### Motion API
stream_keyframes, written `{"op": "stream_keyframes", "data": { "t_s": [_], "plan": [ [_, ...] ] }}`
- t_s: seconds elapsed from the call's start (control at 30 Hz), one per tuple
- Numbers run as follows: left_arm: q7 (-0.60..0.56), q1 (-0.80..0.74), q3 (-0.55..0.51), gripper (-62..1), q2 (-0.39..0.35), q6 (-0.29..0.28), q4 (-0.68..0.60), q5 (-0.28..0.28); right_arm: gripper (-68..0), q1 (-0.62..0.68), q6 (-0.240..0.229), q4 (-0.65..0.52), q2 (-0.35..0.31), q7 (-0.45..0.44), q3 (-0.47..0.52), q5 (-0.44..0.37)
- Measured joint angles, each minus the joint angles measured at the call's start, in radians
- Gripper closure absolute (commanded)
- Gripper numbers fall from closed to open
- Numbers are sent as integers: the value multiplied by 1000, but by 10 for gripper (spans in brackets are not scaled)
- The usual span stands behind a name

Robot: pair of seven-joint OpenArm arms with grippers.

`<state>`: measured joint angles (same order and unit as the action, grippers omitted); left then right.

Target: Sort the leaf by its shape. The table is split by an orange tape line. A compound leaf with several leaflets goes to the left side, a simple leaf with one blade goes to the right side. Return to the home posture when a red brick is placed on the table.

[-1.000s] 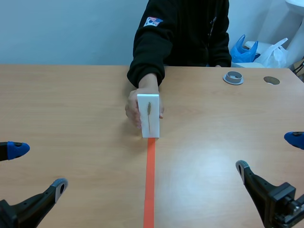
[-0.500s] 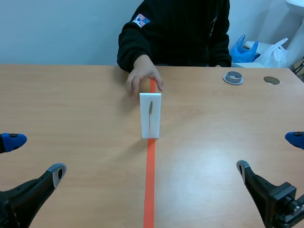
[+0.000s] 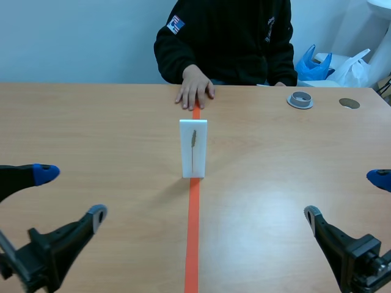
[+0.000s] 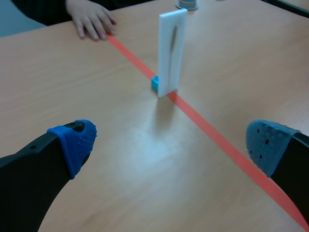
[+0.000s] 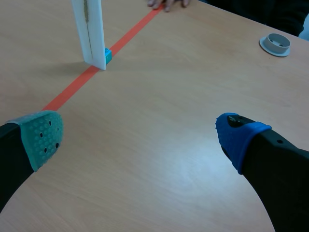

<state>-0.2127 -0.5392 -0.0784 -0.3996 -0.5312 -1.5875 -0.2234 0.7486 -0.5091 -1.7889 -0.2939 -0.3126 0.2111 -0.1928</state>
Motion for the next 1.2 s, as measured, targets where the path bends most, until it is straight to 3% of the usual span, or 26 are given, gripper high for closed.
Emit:
{"op": "stream_keyframes", "data": {
  "t_s": [0.13,0.2,0.37,0.47,0.6,0.73,0.97,1.2],
  "plan": [
    [-2,126,113,-623,0,45,117,11,-679,0,0,0,0,0,0,0],
    [-10,195,156,-623,1,60,182,50,-679,0,0,0,0,0,0,1],
    [-53,354,272,-623,1,84,338,50,-679,0,0,0,0,0,0,2],
    [-72,438,330,-623,15,116,419,99,-679,0,0,0,0,0,0,2],
    [-95,550,403,-623,62,121,525,115,-679,0,0,0,0,0,0,2],
    [-99,645,470,-623,130,181,620,140,-679,0,0,0,0,0,0,2],
    [-144,785,541,-623,241,237,777,216,-679,0,0,0,0,0,0,2],
    [-179,859,558,-607,296,269,888,223,-679,0,0,0,0,-3,0,2]
  ]
}}
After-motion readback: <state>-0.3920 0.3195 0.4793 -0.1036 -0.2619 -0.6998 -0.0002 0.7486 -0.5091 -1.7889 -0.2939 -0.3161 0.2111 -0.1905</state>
